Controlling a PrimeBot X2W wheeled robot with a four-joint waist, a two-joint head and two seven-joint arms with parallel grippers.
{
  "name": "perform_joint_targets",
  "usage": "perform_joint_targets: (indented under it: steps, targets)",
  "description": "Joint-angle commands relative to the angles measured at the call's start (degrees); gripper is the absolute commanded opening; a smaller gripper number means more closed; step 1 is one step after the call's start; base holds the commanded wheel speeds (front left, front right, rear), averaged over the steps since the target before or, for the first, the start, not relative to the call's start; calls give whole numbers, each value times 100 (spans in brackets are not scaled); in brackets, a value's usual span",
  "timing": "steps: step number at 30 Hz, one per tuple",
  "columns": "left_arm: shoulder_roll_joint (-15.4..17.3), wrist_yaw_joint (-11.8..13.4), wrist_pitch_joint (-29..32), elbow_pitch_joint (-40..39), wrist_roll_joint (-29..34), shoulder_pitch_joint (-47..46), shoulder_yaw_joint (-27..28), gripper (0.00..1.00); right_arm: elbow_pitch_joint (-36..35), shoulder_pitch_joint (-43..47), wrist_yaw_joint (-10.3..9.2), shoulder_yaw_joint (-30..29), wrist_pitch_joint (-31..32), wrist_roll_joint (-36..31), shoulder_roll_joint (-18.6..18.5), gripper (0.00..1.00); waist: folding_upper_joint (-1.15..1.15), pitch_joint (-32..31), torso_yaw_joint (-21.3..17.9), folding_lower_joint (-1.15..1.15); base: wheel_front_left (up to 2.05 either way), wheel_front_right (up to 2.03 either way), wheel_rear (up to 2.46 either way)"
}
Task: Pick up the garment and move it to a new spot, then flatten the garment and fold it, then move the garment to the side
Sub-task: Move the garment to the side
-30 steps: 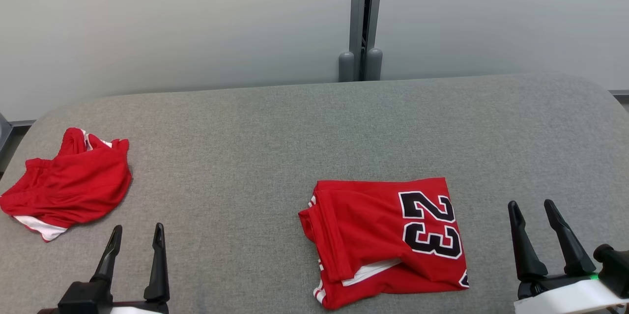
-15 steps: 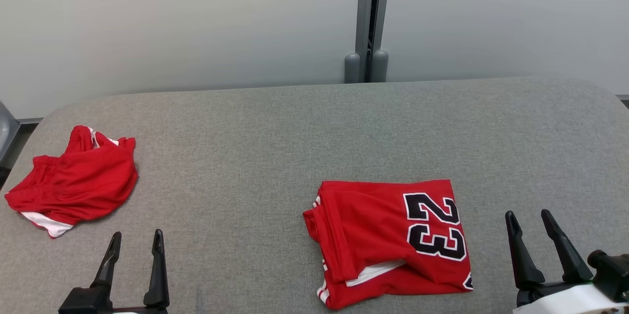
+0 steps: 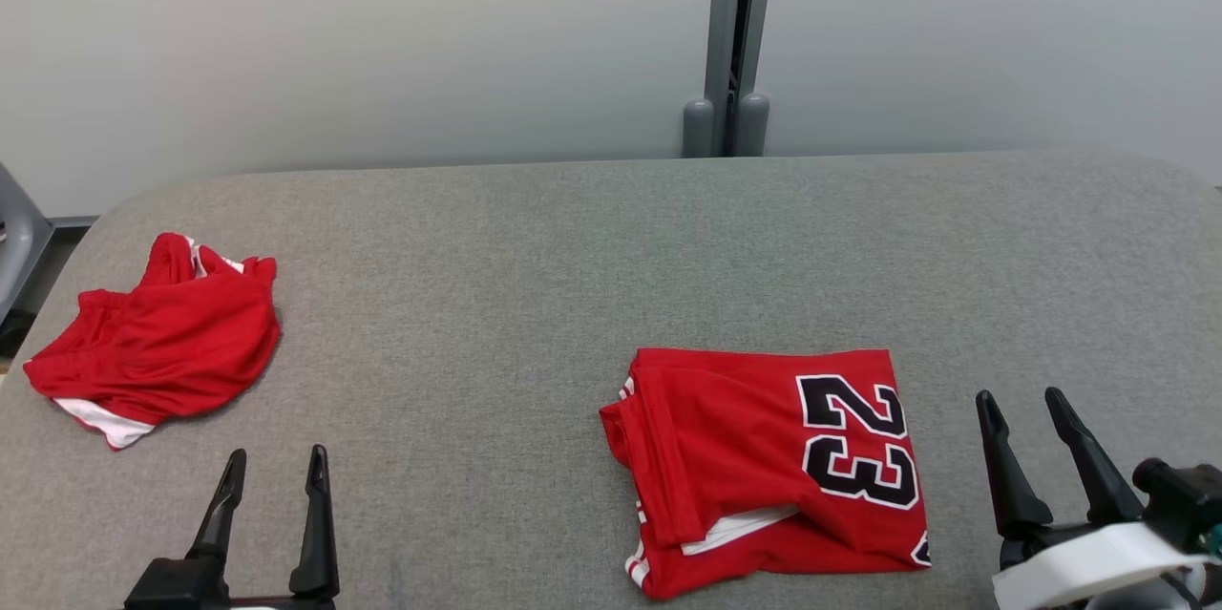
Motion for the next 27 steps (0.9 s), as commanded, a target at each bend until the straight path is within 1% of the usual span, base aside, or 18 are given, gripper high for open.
perform_joint_targets:
  steps: [1,8,13,20,27]
  targets:
    - [20,32,1,-15,-12,-81,-14,100,49,-87,1,-22,44,54,-23,100,0,20,27,0,0,0,0]
    - [21,91,1,-20,-94,-219,-219,100,563,-561,1,136,225,72,-196,100,0,206,216,0,0,0,0]
    - [20,147,1,-14,-149,-339,-378,100,1119,-854,1,316,329,139,-249,100,0,329,345,0,0,0,0]
    - [23,187,1,25,-188,-509,-532,100,1949,-1221,1,574,343,190,-256,100,0,478,500,0,0,0,0]
    - [20,206,1,59,-212,-619,-562,100,2711,-1439,1,812,297,434,-202,100,0,574,576,0,0,0,0]
